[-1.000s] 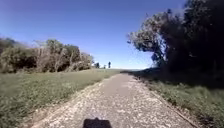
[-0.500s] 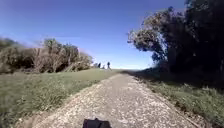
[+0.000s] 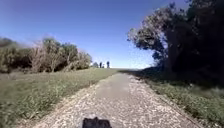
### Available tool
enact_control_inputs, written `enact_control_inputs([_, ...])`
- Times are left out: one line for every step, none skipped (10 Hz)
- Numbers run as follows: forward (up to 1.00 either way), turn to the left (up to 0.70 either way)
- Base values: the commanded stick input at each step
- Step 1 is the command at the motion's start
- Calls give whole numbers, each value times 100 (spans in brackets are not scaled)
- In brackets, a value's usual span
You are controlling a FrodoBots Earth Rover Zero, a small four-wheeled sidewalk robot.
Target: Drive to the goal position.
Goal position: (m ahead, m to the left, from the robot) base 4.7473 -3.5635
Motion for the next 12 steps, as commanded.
enact_control_inputs([50, 0])
enact_control_inputs([50, 0])
enact_control_inputs([50, 0])
enact_control_inputs([50, -27])
enact_control_inputs([50, -10])
enact_control_inputs([50, 0])
enact_control_inputs([50, 0])
enact_control_inputs([50, 0])
enact_control_inputs([50, 0])
enact_control_inputs([50, 0])
enact_control_inputs([50, 0])
enact_control_inputs([50, 0])
